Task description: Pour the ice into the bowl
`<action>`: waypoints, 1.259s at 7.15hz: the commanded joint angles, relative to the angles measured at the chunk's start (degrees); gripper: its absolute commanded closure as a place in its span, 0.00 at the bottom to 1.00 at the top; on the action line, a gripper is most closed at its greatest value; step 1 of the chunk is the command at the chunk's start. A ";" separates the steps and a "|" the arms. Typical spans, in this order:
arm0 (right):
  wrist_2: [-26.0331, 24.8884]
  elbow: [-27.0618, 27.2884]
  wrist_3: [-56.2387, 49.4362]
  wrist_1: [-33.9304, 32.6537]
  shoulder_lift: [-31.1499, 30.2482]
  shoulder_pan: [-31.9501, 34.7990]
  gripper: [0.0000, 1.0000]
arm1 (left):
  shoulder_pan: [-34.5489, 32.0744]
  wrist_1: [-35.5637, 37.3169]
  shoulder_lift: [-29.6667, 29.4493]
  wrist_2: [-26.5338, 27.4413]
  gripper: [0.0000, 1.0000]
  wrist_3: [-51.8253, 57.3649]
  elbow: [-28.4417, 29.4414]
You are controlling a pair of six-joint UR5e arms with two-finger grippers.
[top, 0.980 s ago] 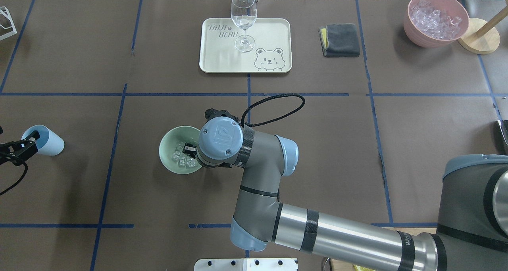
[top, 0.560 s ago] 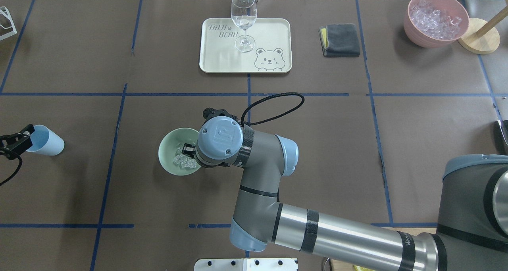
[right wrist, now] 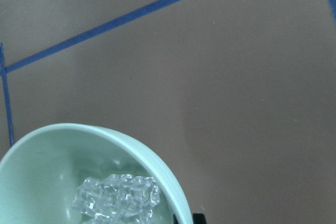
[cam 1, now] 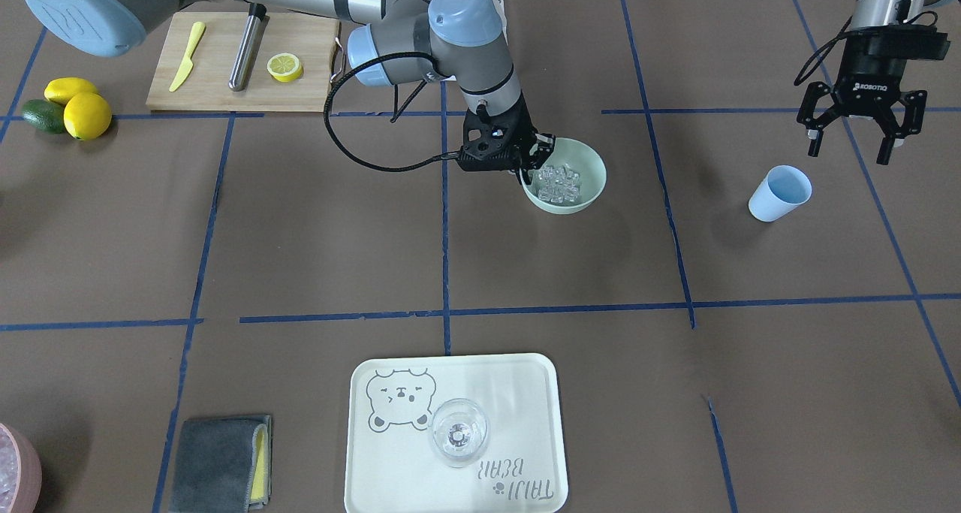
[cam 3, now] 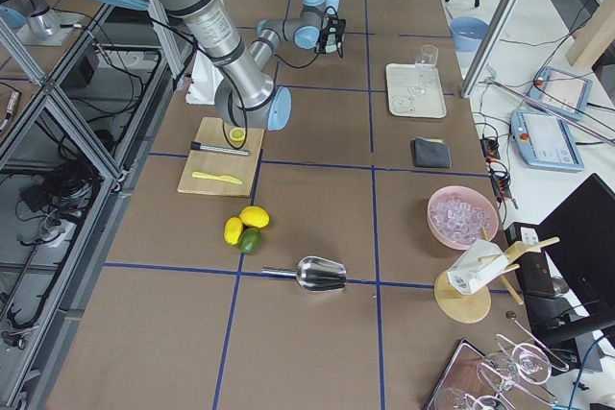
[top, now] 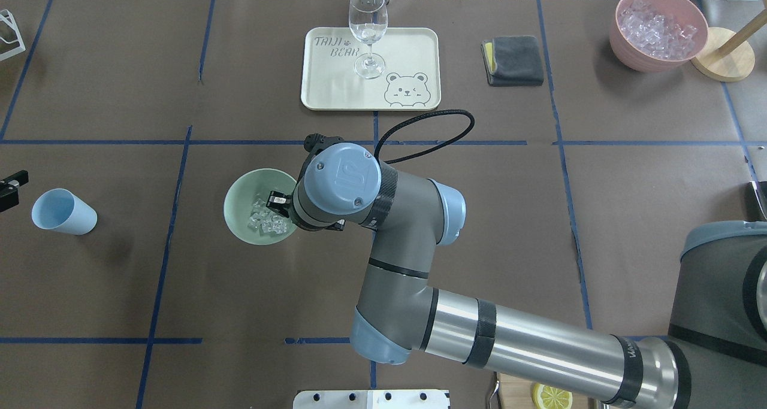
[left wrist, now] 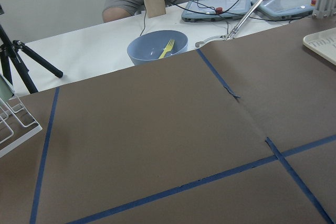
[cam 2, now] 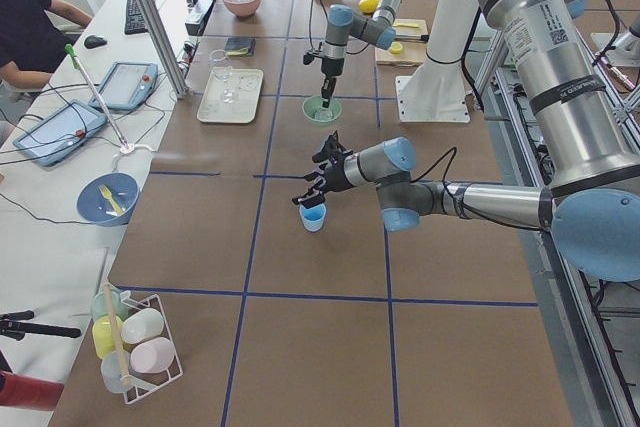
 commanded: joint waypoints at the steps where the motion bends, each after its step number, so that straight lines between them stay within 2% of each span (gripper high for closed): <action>1: 1.52 7.26 -1.11 -4.36 -4.76 3.69 1.00 | -12.45 18.83 -9.65 -13.24 0.00 15.04 0.00; 2: 1.52 10.87 -3.91 -5.17 -8.45 5.27 1.00 | -16.24 27.23 -15.02 -15.64 0.00 26.34 0.18; 3: 2.39 12.39 -4.46 -5.26 -10.58 7.46 1.00 | -18.89 28.61 -15.33 -20.01 0.00 32.02 0.62; 4: 5.45 13.19 -5.68 -5.26 -12.86 10.70 1.00 | -21.53 28.02 -14.90 -23.28 0.00 34.25 1.58; 5: 8.52 16.50 -8.30 -5.26 -17.06 13.78 1.00 | -22.25 28.01 -14.46 -23.40 0.00 28.79 2.46; 6: 10.82 19.84 -12.42 -5.26 -21.02 16.51 1.00 | -22.26 25.66 -14.28 -23.57 0.00 26.82 4.47; 7: 12.58 21.70 -16.29 -5.18 -25.32 18.63 1.00 | -21.91 27.29 -14.54 -24.53 0.00 26.45 5.36; 8: 12.86 21.98 -19.63 -5.09 -28.41 20.73 1.00 | -21.91 27.83 -14.72 -28.72 0.00 26.45 6.06; 9: 14.69 22.24 -24.11 -4.91 -31.92 23.11 1.00 | -22.25 27.92 -14.72 -29.98 0.00 26.54 6.68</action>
